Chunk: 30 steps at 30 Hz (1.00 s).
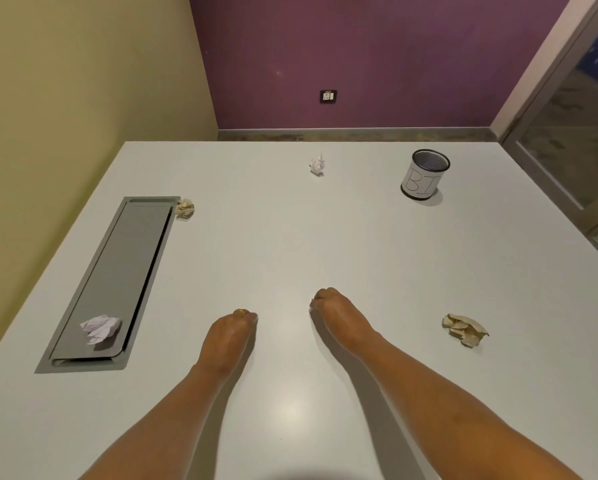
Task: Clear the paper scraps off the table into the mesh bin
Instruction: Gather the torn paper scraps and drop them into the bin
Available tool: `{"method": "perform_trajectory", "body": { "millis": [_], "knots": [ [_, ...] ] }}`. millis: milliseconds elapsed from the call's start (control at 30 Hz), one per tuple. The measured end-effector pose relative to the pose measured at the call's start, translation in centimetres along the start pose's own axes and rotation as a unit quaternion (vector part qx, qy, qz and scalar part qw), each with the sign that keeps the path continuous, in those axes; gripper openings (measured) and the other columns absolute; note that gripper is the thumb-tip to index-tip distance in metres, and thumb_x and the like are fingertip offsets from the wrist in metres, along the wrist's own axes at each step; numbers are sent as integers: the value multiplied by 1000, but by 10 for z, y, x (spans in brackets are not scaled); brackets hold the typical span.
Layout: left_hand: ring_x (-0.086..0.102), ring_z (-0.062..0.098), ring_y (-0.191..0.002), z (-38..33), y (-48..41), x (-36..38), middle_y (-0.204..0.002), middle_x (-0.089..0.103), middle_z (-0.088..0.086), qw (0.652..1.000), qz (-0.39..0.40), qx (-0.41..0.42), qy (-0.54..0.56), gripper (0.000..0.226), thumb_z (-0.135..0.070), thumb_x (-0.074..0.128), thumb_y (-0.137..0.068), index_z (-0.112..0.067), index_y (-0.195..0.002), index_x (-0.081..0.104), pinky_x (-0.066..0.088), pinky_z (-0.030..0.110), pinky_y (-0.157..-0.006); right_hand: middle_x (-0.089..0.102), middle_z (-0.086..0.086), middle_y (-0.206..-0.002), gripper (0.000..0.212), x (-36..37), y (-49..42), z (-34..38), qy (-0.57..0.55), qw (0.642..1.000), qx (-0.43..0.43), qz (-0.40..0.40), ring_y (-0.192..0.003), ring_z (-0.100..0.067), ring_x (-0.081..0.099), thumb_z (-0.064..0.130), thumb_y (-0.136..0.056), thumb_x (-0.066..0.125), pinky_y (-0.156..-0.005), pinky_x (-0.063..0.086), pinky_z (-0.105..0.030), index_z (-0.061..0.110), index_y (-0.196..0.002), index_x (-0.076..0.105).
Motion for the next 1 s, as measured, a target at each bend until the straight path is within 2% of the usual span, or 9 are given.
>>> {"method": "perform_trajectory", "body": {
  "millis": [167, 300, 467, 533, 600, 667, 833, 900, 1000],
  "knots": [
    [49, 18, -82, -24, -21, 7, -92, 56, -2, 999, -21, -7, 26, 26, -21, 39, -97, -7, -98, 61, 36, 26, -72, 60, -12, -112, 26, -41, -12, -27, -8, 999, -17, -31, -112, -24, 51, 0, -91, 42, -89, 39, -26, -5, -107, 63],
    [52, 18, -86, -52, -34, 16, -90, 58, -5, 997, -5, -5, 72, 20, -23, 42, -94, -17, -83, 57, 36, 24, -69, 55, -7, -106, 24, -72, -24, -51, -42, 997, -2, -60, -95, -19, 54, 4, -91, 41, -84, 39, -28, 7, -99, 64],
    [56, 29, -108, -104, -76, 15, -115, 61, 11, 998, -5, 23, 58, 28, -14, 40, -96, -7, -115, 59, 39, 31, -82, 53, -16, -123, 29, -114, -50, -72, 21, 998, -19, -55, -115, -28, 46, 0, -93, 40, -94, 33, -30, -1, -114, 60],
    [55, 31, -92, -126, -98, 15, -99, 60, 13, 998, -3, 30, 51, 23, -10, 39, -94, -6, -97, 62, 37, 31, -75, 54, -18, -124, 30, -133, -63, -82, 45, 996, -28, -66, -118, -28, 45, -2, -93, 40, -94, 33, -27, -2, -116, 59],
    [43, 28, -71, -151, -120, 12, -75, 46, 10, 999, -20, 40, 26, 25, -8, 40, -91, -13, -67, 41, 31, 29, -66, 56, -15, -122, 33, -155, -77, -92, 61, 994, -40, -84, -118, -25, 48, -5, -92, 39, -97, 36, -25, -2, -117, 59],
    [35, 24, -68, -178, -147, 9, -73, 40, 7, 997, -38, 72, 1, 25, -4, 43, -88, -14, -67, 33, 28, 29, -64, 58, -16, -122, 35, -179, -94, -101, 95, 989, -63, -99, -118, -25, 48, -8, -90, 40, -98, 37, -26, -3, -118, 59],
    [61, 33, -98, -253, -219, -4, -108, 64, 20, 986, -78, 147, -5, 25, -4, 41, -92, 1, -100, 65, 47, 35, -85, 64, -19, -117, 31, -245, -141, -123, 125, 972, -87, -181, -114, -29, 56, -13, -87, 46, -97, 38, -23, -5, -111, 65],
    [62, 35, -89, -285, -243, -10, -93, 65, 21, 981, -94, 173, -7, 22, 3, 43, -86, 2, -91, 65, 49, 39, -81, 65, -17, -115, 28, -269, -157, -132, 107, 968, -75, -215, -112, -28, 57, -9, -87, 48, -92, 36, -15, -4, -108, 66],
    [39, 30, -65, -326, -275, -24, -59, 34, 13, 979, -122, 165, 6, 27, 8, 46, -77, -15, -63, 49, 36, 29, -63, 62, -14, -120, 28, -299, -182, -147, 61, 969, -33, -238, -112, -28, 58, -1, -91, 48, -91, 45, -24, 1, -112, 65]
  ]
}}
Point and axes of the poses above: each hand's wrist, its own y-axis away from the middle knuckle, its own x-axis out of the palm, z = x × y, the point moved 6 cm from there along -y, towards the middle knuckle
